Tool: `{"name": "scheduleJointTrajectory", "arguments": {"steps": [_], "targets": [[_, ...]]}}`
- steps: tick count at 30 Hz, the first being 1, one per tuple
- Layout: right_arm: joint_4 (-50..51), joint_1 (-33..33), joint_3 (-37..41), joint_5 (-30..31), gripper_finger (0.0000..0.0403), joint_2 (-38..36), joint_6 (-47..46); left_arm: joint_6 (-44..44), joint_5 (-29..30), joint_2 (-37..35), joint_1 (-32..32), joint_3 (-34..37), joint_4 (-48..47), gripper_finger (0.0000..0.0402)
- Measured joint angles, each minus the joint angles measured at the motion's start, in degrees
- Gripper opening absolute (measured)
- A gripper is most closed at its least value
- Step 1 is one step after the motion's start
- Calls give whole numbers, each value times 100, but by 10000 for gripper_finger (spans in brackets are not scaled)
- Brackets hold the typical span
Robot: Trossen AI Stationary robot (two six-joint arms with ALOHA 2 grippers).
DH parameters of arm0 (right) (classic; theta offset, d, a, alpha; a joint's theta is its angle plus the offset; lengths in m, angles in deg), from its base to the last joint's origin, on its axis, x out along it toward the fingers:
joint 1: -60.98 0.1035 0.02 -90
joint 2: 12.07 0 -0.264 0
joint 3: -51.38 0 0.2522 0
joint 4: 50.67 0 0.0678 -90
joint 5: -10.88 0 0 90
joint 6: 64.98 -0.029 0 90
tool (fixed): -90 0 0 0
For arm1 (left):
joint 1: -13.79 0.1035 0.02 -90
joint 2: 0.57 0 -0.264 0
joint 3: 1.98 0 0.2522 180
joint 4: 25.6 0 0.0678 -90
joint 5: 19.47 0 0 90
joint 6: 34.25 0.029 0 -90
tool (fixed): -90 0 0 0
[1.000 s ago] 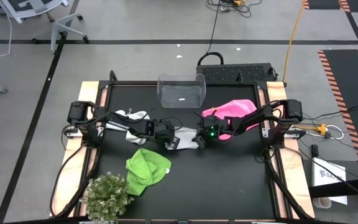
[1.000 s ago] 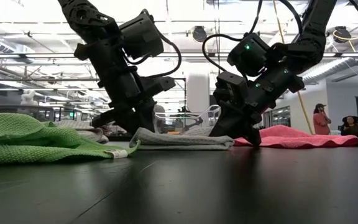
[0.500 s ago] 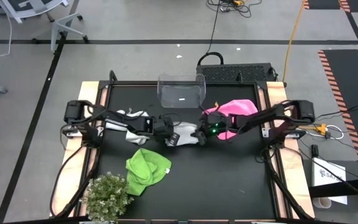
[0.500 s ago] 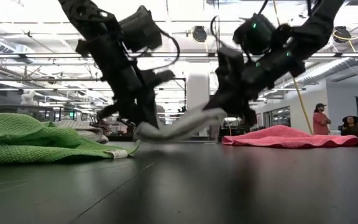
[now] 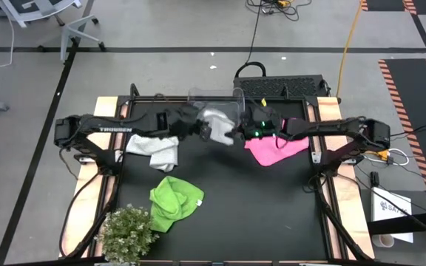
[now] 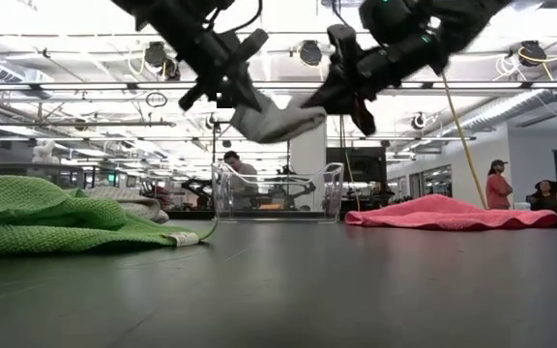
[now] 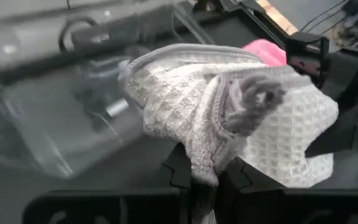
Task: Fold microfiber towels
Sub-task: Put the right gray microfiber cloth into the transparent bin
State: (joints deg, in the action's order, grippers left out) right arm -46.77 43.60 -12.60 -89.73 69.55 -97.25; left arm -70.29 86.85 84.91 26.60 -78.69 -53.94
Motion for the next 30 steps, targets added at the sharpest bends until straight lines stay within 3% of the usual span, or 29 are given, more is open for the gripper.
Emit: {"name": "scheduleJointTrajectory", "arguments": {"steps": [4, 11, 20, 30], "targets": [[1118, -384, -1051, 8, 15, 212, 722, 642, 0, 157, 384, -734, -273, 25], [1837, -1115, -2211, 24, 15, 446, 1176, 1215, -68, 159, 1143, -1420, -639, 25], [2020, -1772, -2345, -4, 15, 781, 1238, 1133, -874, 663, 1806, -1419, -474, 25], [1996, -1925, -2343, -136, 15, 1869, 1406, 1088, -1334, 1610, 2021, -1424, -447, 25]]}}
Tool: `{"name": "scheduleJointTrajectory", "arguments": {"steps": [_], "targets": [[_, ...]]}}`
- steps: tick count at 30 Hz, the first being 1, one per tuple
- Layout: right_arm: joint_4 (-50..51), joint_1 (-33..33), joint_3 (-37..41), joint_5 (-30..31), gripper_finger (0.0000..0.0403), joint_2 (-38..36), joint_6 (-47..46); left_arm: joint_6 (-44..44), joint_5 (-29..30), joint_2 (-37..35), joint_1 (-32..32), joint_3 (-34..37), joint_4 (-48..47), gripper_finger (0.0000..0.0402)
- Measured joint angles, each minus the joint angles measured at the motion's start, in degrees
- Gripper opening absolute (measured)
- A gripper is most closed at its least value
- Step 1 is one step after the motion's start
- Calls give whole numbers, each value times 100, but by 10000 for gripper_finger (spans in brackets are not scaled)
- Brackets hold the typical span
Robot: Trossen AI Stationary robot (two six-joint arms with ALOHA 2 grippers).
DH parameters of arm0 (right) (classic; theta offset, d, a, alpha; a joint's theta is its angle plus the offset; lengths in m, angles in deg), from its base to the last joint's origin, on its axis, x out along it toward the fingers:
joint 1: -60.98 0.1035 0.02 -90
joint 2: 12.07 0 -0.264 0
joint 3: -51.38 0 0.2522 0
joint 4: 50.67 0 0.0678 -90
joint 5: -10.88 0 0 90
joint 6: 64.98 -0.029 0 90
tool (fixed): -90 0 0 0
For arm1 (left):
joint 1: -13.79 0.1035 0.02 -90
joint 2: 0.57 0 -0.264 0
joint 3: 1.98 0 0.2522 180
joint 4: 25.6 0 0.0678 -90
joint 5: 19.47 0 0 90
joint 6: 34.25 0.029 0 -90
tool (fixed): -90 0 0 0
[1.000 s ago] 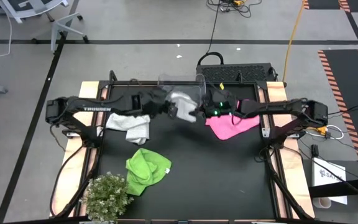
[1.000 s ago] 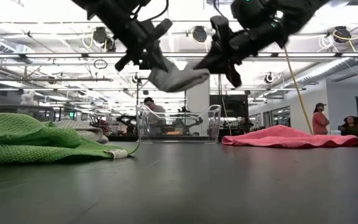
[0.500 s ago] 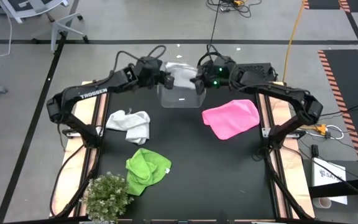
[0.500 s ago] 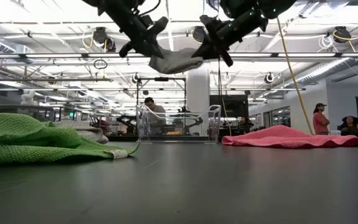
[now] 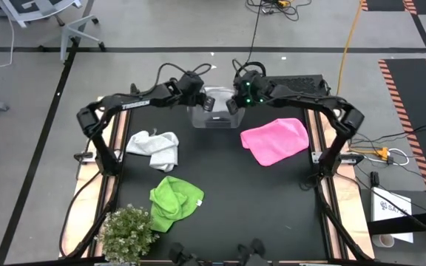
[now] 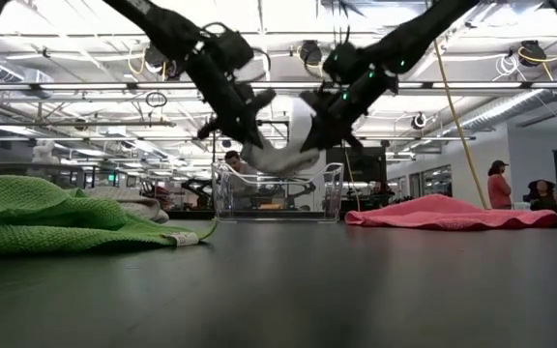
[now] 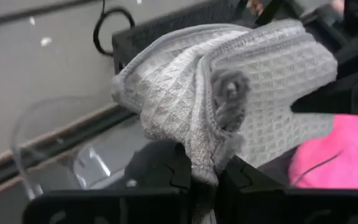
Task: Fold microfiber towels
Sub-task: Put the right gray microfiber cloth into the transparent bin
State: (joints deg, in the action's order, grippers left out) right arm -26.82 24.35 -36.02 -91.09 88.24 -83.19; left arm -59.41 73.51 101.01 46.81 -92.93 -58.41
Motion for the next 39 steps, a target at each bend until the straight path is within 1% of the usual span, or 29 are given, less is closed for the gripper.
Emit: {"name": "scheduleJointTrajectory", "arguments": {"steps": [5, 8, 15, 24, 27, 32, 35, 39], "targets": [[6, -15, 0, -35, 15, 409, 47, 0, -78, 404, -3, 0, -39, 25], [13, -19, 2, -48, 15, 534, 84, -4, -107, 553, -5, 0, -61, 25], [45, -25, 0, -20, 15, 551, 138, -67, -165, 784, -30, 0, -92, 25], [244, -32, -7, 15, 17, 549, 261, -87, -40, 787, -25, 0, -94, 25], [298, -32, -7, -7, 28, 549, 330, -84, -38, 787, -49, 0, -101, 25], [394, 1, -11, -11, 67, 543, 405, -201, -13, 787, -51, 0, -168, 25], [419, 23, -11, -9, 88, 540, 405, -222, 8, 787, -46, 0, -256, 41], [413, 25, -11, -14, 102, 540, 403, -222, 10, 787, -49, 0, -258, 64]]}}
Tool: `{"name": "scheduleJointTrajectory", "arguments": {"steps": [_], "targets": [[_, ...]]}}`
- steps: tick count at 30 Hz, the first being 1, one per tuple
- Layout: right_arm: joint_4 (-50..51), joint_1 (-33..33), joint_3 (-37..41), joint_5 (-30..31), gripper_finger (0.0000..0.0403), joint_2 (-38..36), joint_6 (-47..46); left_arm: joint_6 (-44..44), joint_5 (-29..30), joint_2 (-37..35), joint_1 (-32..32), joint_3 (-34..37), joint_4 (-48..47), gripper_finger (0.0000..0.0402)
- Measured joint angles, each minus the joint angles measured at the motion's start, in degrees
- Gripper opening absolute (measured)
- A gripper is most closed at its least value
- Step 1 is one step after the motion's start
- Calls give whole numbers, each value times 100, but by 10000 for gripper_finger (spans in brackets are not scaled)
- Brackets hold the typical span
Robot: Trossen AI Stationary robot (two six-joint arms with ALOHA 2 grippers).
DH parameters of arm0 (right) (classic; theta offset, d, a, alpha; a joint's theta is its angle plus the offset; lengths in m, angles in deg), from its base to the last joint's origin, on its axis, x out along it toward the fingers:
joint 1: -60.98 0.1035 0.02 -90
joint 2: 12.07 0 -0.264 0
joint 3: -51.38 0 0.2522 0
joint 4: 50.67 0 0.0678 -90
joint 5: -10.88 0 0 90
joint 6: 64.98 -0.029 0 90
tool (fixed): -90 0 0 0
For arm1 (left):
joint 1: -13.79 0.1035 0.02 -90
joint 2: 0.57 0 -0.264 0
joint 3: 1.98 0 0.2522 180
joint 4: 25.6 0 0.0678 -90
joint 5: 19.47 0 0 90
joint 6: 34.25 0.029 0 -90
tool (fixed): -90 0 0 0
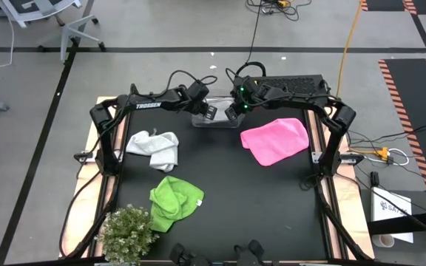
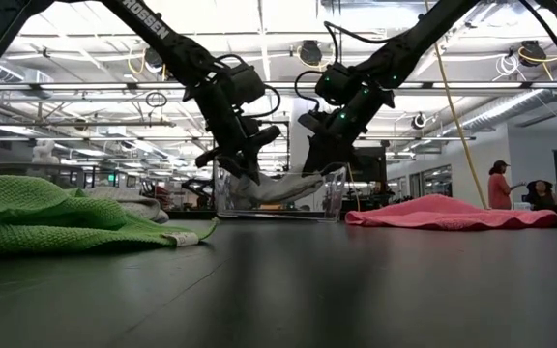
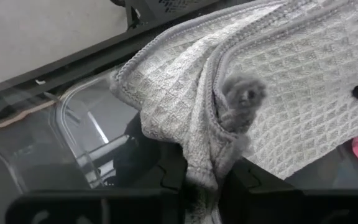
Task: Fold microfiber towels
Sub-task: Put the right gray microfiber cloth into the transparent bin
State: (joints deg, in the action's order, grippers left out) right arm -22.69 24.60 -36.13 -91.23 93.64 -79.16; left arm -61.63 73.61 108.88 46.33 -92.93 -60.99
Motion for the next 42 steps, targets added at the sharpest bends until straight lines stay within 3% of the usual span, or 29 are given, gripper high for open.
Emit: {"name": "scheduleJointTrajectory", "arguments": {"steps": [16, 32, 36, 42], "targets": [[106, -7, 28, -12, 107, -447, 22, 281, 15, -378, -4, -7, 162, 78], [72, 24, 20, -175, 107, -505, -11, 600, 98, -282, -111, -7, -113, 81], [72, 22, 20, -190, 107, -505, -9, 758, 99, -282, -112, -7, -186, 104], [70, 22, 17, -328, 107, -505, -9, 790, 307, -282, -111, -7, -217, 177]]}}
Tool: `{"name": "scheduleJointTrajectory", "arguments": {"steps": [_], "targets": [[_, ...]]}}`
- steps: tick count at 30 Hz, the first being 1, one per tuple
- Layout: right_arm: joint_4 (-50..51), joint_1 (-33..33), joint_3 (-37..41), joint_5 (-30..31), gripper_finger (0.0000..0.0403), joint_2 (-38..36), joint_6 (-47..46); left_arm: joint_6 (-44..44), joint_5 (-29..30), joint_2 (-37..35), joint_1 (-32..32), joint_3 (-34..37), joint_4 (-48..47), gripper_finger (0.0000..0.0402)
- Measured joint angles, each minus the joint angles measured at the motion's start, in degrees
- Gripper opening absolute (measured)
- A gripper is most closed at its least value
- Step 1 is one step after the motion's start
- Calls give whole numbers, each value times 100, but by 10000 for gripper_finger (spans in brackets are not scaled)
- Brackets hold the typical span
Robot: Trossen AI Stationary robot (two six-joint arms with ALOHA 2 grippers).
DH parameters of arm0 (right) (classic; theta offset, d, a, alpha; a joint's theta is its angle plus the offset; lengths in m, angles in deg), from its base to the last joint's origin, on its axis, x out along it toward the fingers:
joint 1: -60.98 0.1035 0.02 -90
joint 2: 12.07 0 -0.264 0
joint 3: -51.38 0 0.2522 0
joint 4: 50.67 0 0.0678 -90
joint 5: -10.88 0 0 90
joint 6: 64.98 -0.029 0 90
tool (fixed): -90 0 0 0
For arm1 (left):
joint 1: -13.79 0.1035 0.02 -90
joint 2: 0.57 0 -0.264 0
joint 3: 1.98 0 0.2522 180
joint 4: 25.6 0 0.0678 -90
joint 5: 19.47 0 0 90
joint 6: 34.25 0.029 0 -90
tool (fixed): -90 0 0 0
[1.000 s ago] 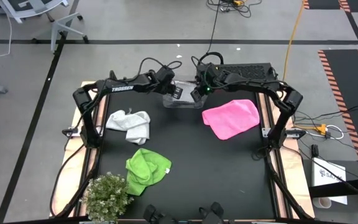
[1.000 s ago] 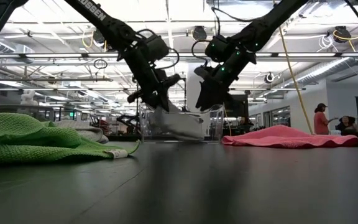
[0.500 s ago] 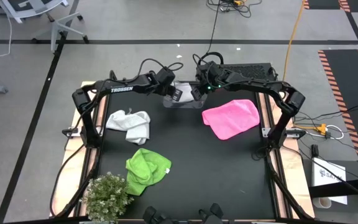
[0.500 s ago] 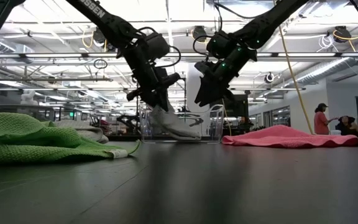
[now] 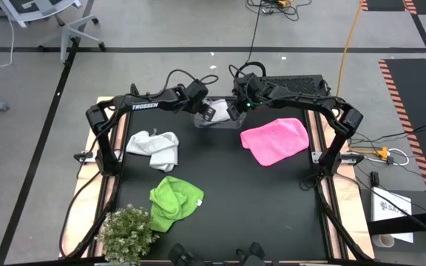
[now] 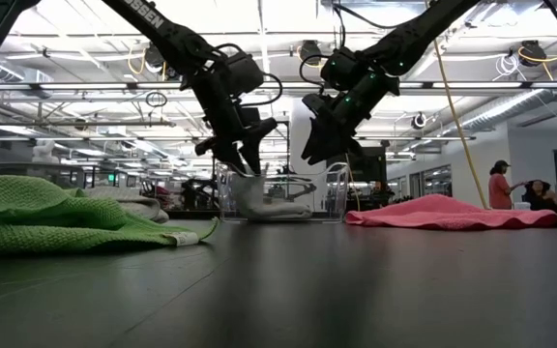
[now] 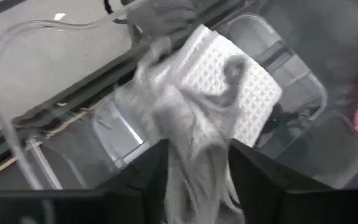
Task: Fold microfiber towels
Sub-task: Put the right gray microfiber cloth into the transparent bin
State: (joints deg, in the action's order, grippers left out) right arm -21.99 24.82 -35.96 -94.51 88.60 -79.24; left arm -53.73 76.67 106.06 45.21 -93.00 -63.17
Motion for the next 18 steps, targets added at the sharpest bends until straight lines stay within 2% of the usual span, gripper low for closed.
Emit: {"name": "scheduleJointTrajectory", "arguments": {"steps": [4, 9, 14, 18], "targets": [[-2, 0, -2, 1, 107, 0, 16, -5, 251, 0, 22, -14, -22, 225], [-29, 25, -4, 2, 107, 0, 143, -119, 97, 0, 85, -331, -124, 258], [302, 271, -381, 16, 78, 0, 661, 120, -110, -31, -31, -981, -846, 254], [577, 428, -836, 311, 17, -10, 1265, 266, 480, -349, -302, -1363, -1815, 233]]}}
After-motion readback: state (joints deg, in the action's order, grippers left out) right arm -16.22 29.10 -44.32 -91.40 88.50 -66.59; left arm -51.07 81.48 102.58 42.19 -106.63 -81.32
